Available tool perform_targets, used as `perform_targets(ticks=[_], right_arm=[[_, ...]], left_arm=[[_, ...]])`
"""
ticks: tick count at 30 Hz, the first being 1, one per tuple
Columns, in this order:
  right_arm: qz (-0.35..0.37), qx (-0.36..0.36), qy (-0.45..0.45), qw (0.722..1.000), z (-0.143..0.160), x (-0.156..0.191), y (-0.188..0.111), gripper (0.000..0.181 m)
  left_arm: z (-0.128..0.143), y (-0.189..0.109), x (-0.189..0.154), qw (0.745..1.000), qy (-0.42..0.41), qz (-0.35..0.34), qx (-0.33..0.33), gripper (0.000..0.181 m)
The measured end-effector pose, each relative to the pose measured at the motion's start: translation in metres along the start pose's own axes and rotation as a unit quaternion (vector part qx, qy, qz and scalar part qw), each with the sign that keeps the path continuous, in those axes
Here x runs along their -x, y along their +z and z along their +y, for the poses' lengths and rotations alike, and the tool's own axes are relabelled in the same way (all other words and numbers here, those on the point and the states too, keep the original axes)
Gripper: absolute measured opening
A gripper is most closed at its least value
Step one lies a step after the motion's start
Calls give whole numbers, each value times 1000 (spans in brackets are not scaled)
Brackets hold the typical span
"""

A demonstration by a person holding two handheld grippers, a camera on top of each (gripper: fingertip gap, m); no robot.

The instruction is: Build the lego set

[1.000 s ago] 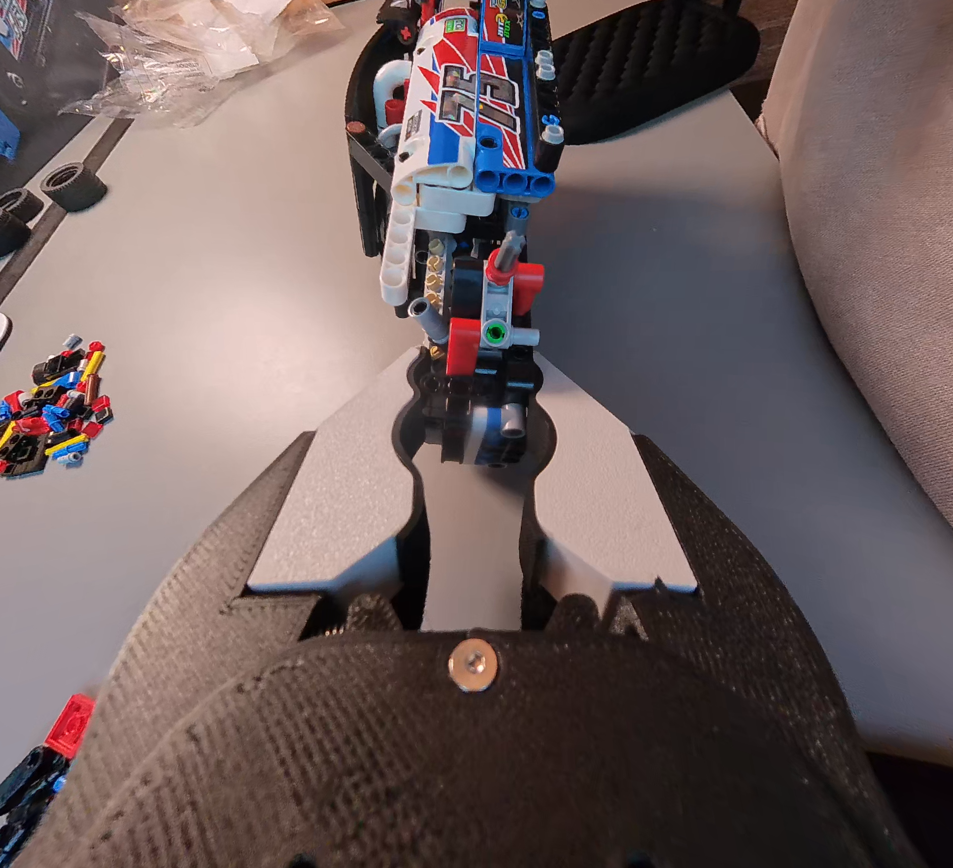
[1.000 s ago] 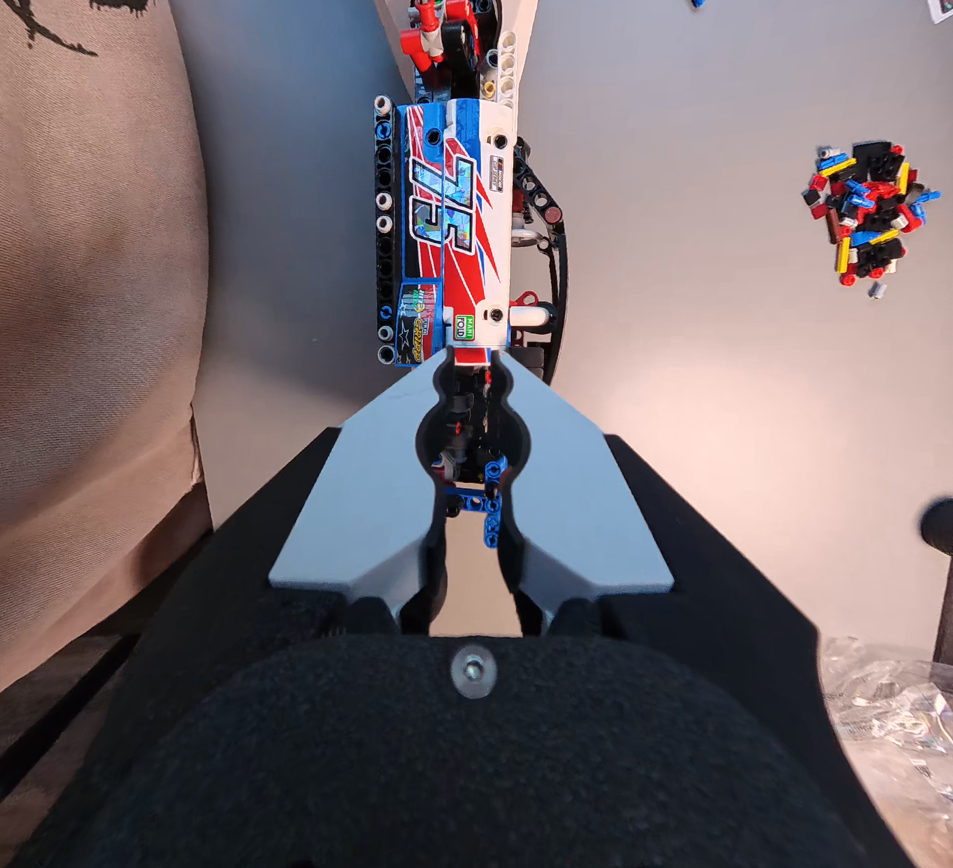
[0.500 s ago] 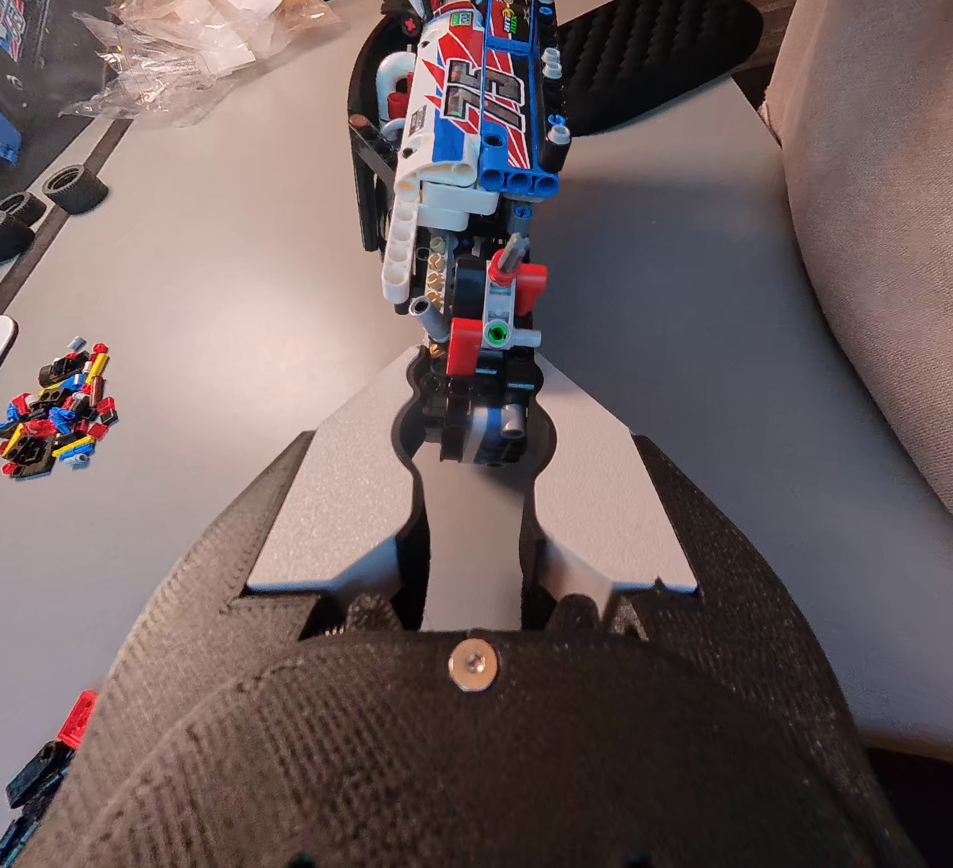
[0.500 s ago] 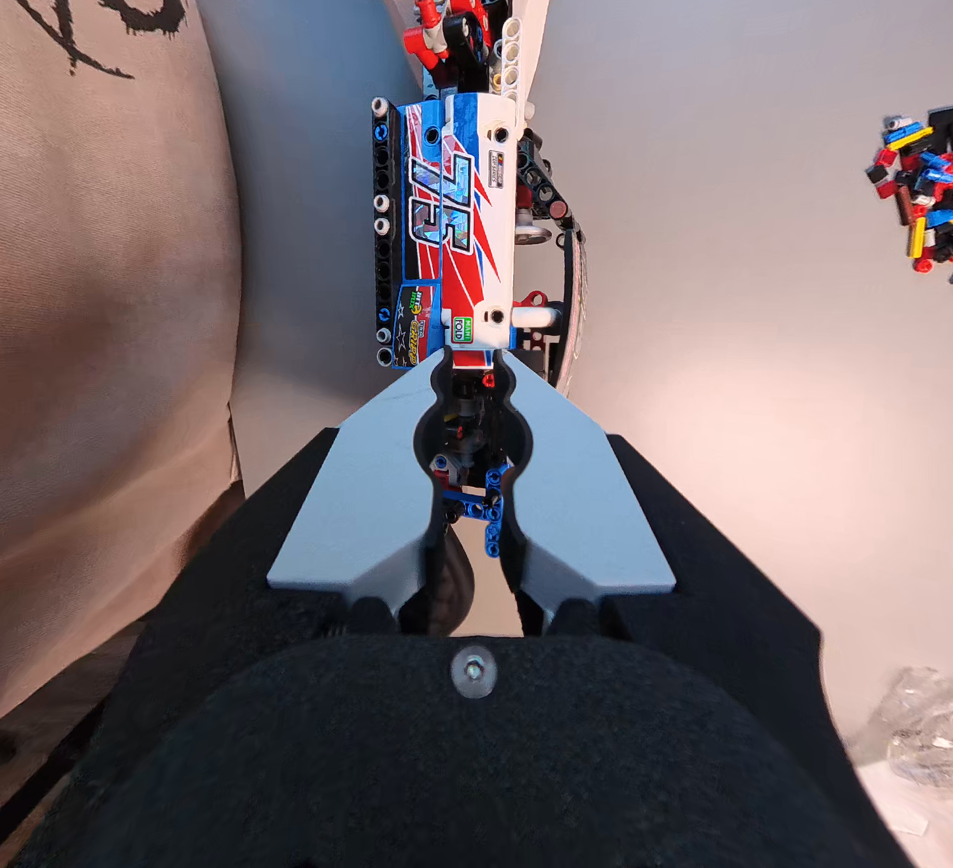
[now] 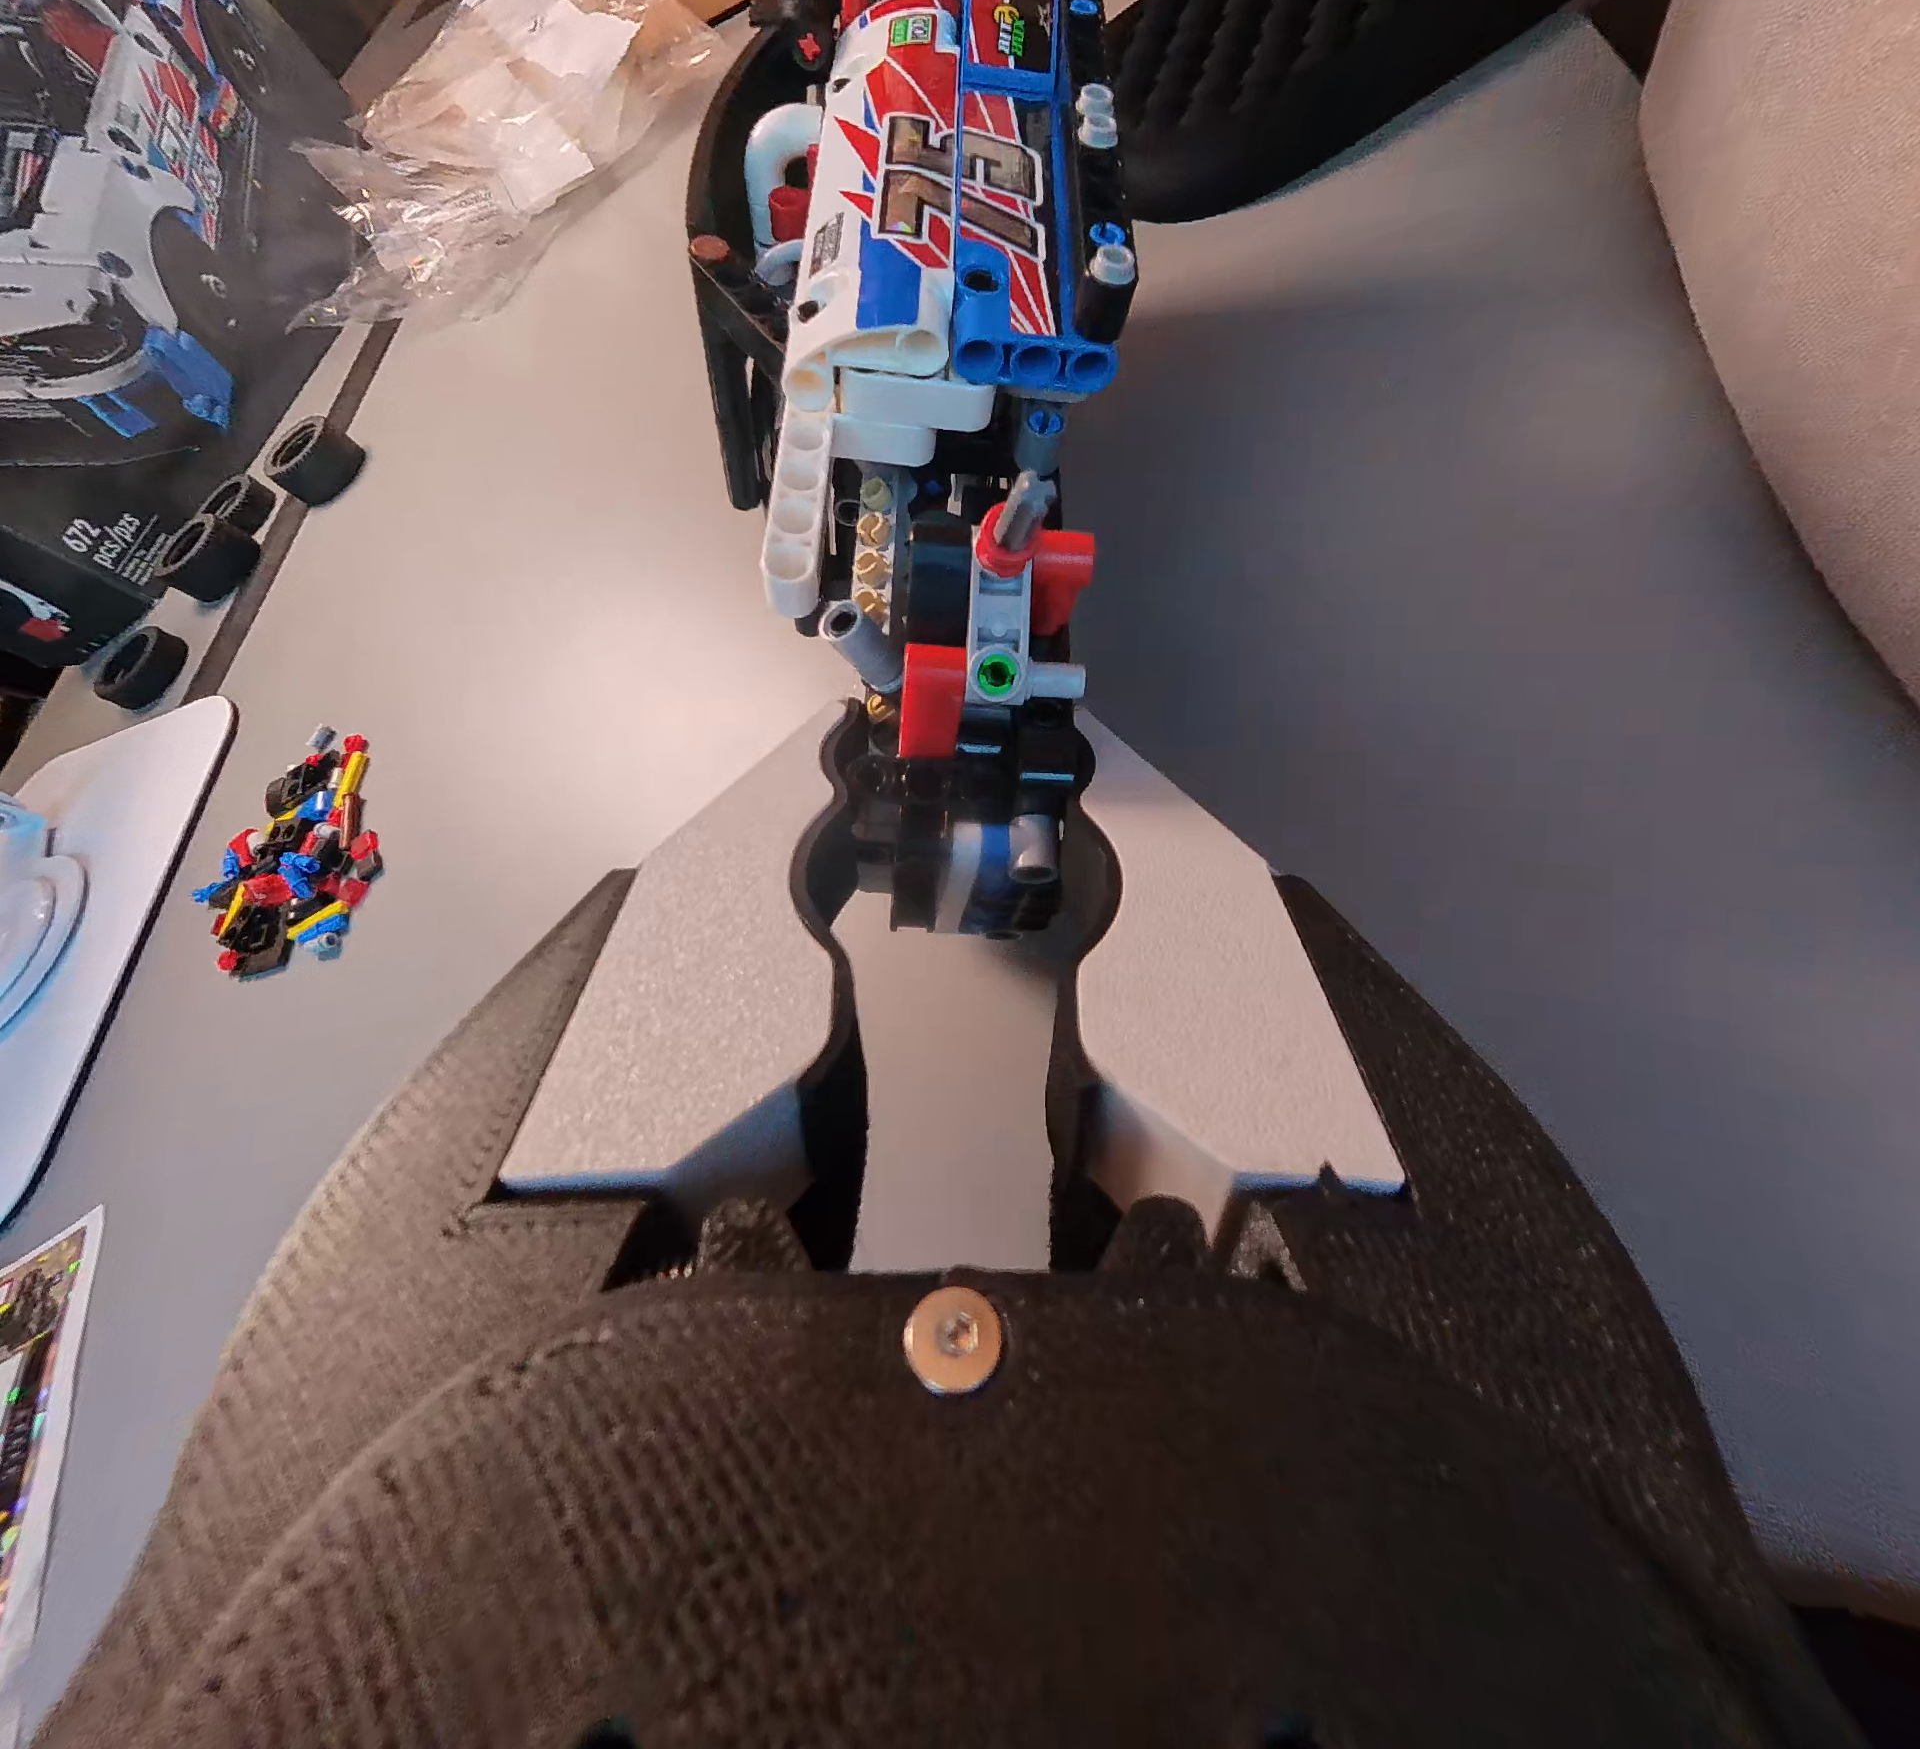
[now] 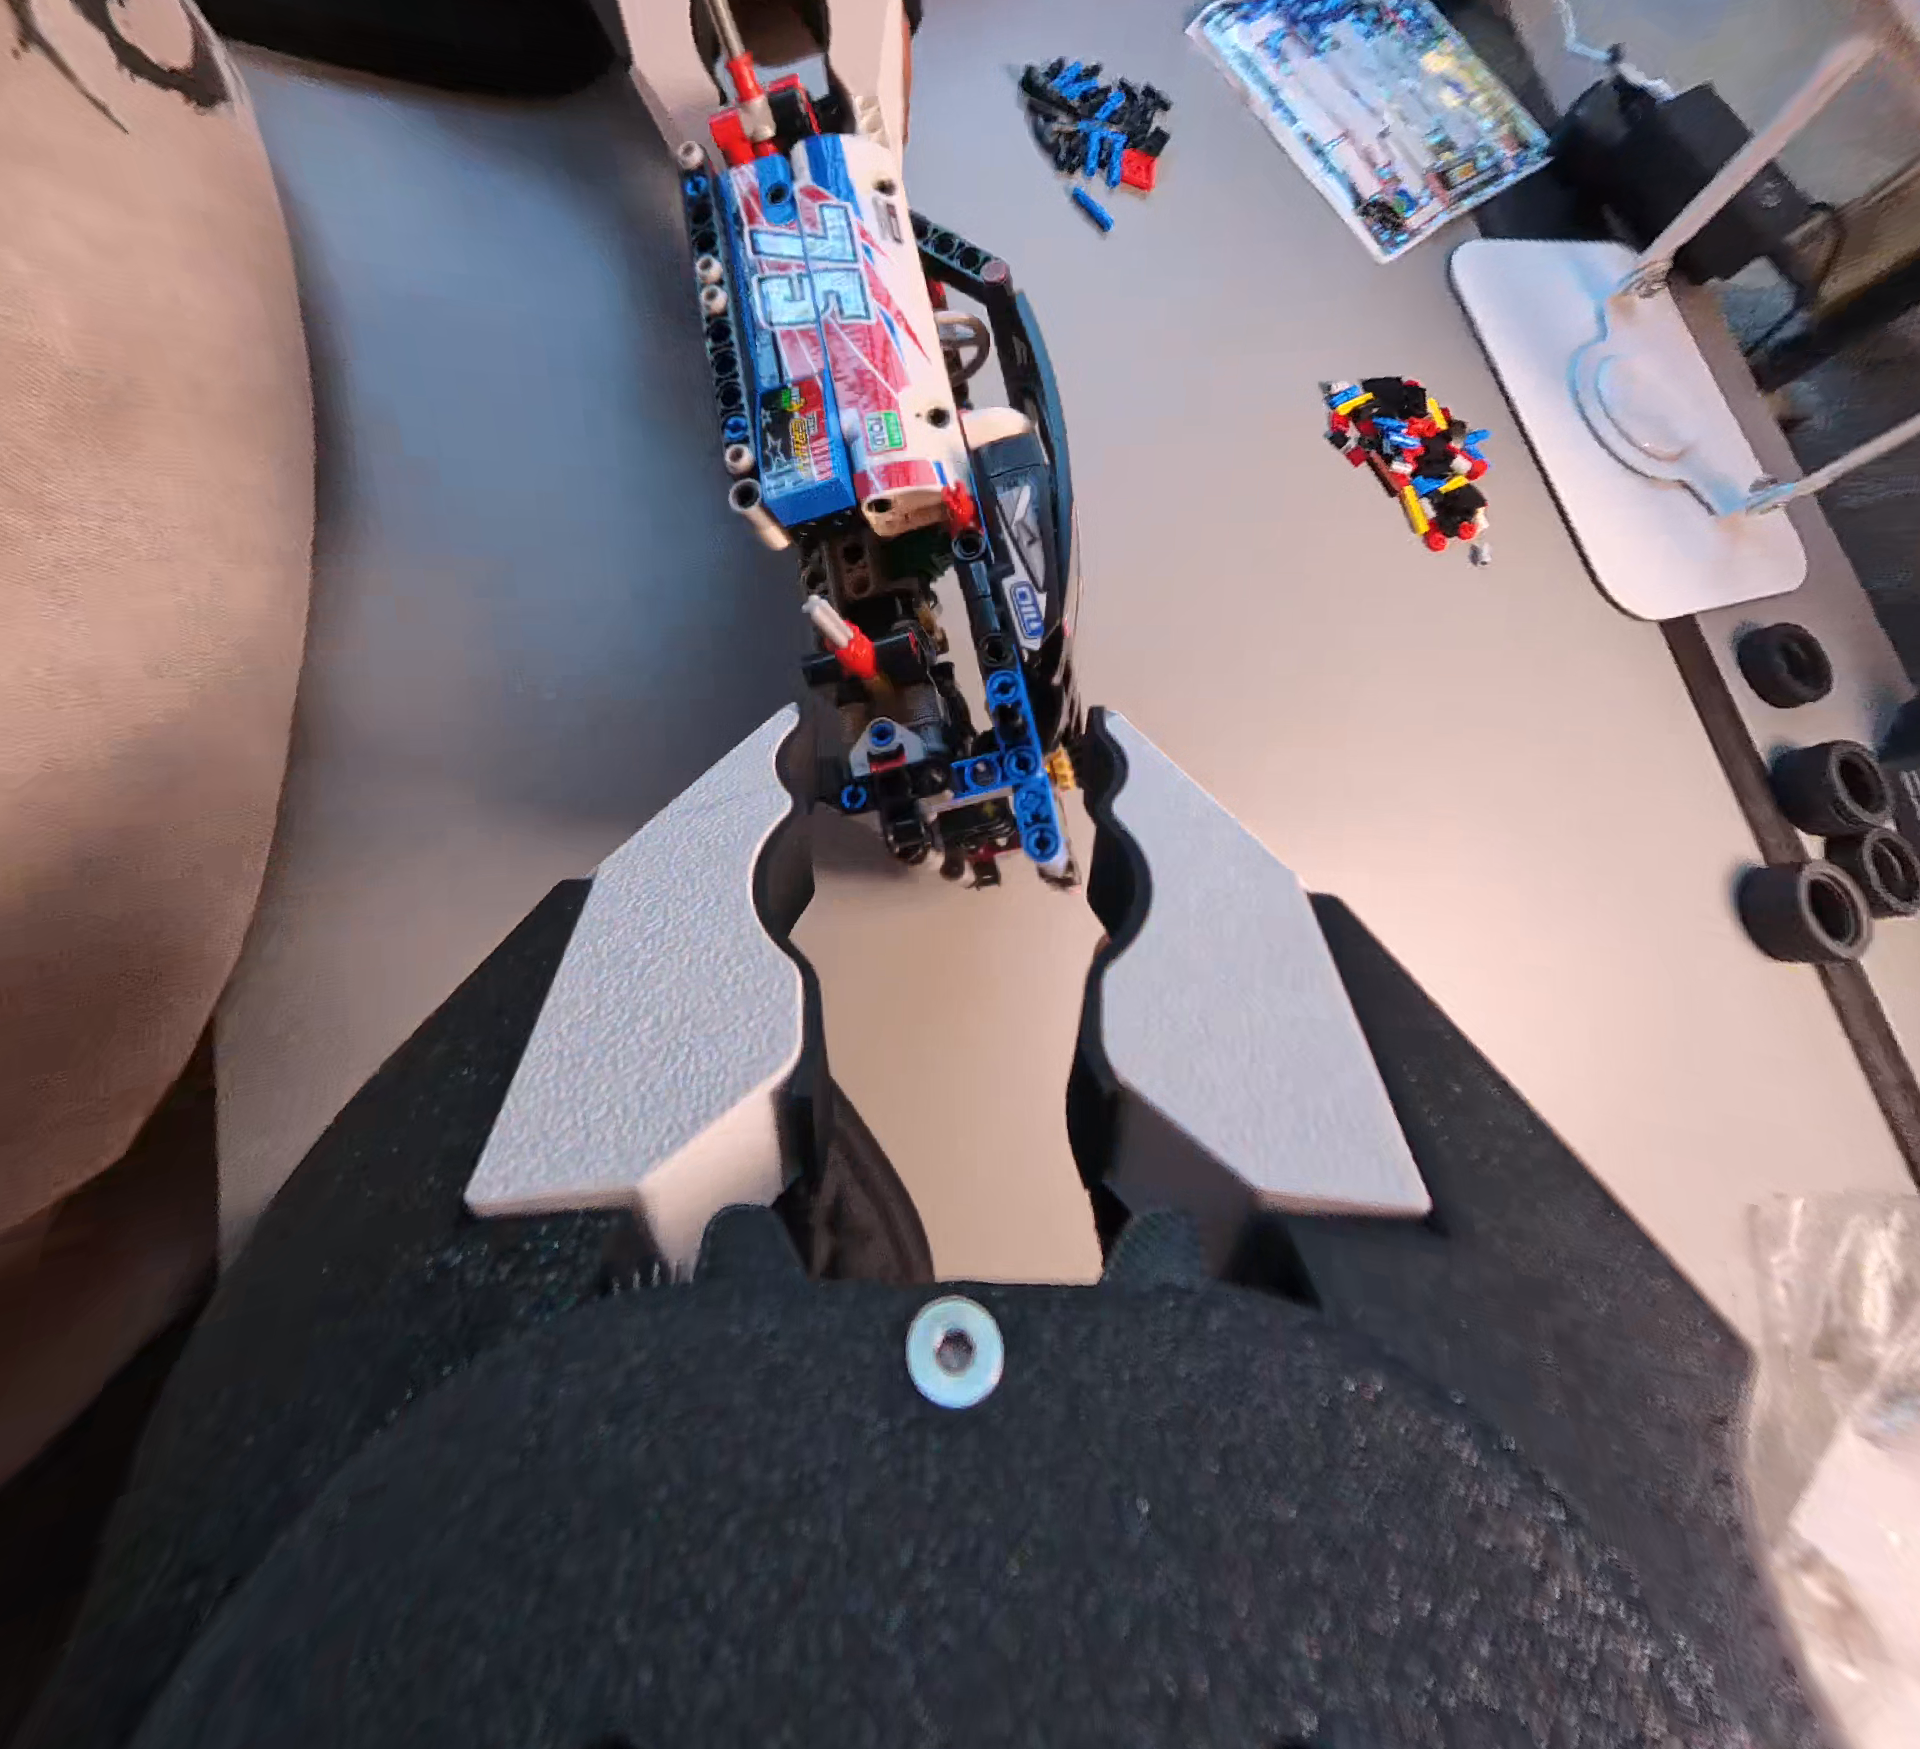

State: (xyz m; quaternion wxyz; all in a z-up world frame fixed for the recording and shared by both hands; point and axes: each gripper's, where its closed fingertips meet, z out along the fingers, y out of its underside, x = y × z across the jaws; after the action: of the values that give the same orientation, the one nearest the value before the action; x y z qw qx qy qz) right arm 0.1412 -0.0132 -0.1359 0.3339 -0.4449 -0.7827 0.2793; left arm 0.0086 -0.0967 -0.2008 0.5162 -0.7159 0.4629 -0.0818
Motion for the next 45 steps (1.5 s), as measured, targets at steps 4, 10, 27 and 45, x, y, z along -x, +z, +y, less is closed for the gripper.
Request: perform_targets(ticks=[4, 10, 27, 45], right_arm=[[61, -91, 17, 994, -8, -3, -1, 43], [62, -98, -18, 993, -29, -2, 2, 44], [2, 69, -136, 988, -16, 16, 34, 57], [145, -9, -121, 982, 17, -8, 1, 64]], left_arm=[[0, 4, 1, 999, 23, -19, 11, 33], [-3, 6, -2, 997, 54, -52, 32, 33], [-9, 6, -16, 987, 119, -83, 62, 34], [2, 6, -6, 987, 107, -96, 71, 33]])
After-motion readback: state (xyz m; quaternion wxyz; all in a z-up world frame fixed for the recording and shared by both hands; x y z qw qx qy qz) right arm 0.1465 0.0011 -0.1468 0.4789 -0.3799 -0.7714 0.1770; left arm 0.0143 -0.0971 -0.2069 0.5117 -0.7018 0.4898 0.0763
